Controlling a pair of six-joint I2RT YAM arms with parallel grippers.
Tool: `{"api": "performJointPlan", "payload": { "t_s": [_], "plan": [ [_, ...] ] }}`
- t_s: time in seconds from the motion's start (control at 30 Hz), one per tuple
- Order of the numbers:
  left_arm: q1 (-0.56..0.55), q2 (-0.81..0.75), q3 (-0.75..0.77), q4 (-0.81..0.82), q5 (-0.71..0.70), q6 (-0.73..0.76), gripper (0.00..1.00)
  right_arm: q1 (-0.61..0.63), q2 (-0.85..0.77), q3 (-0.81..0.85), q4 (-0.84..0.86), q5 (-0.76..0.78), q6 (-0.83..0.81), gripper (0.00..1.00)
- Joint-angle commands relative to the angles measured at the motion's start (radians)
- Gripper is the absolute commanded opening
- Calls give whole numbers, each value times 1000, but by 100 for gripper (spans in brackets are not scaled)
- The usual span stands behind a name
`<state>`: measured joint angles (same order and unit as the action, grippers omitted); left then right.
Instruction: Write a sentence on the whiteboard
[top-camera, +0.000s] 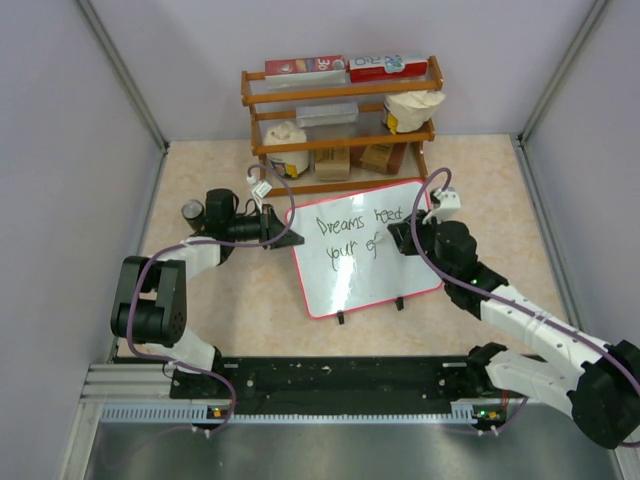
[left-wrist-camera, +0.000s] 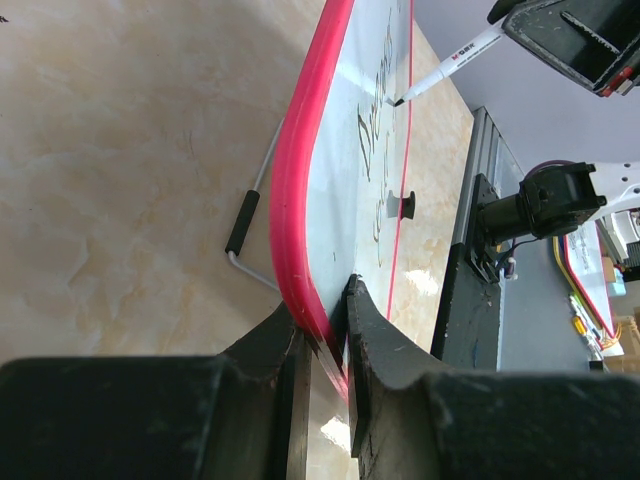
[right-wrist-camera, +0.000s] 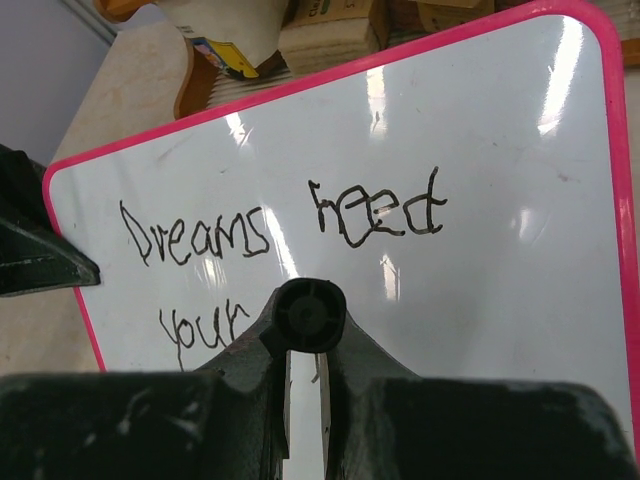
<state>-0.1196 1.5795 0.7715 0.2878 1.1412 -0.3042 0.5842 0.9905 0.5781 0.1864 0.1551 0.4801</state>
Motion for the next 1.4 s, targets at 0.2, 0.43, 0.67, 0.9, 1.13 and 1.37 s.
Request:
{"api": "performJointPlan", "payload": {
  "t_s": [0.2, 0.43, 0.67, 0.9, 1.13, 1.37],
  "plan": [
    [-5, 4, -17, -36, -100, 134, 0, -14, -7, 16, 7, 84, -21, 0],
    [-5, 2, -17, -36, -100, 134, 0, -23, -16, 12, 4, 84, -26, 0],
    [-5, 4, -17, -38, -100, 134, 0, -24, -26, 22, -8, 87, -29, 0],
    [-5, 2, -17, -38, -100, 134, 0, -24, -88, 16, 1, 58, -9, 0],
    [-6, 4, -17, -39, -100, 135, 0, -26, -139, 29, -4, 115, -23, 0],
    [-5, 1, -18, -39, -100, 135, 0, -38, -69, 62, 2, 129, -28, 0]
  ]
}}
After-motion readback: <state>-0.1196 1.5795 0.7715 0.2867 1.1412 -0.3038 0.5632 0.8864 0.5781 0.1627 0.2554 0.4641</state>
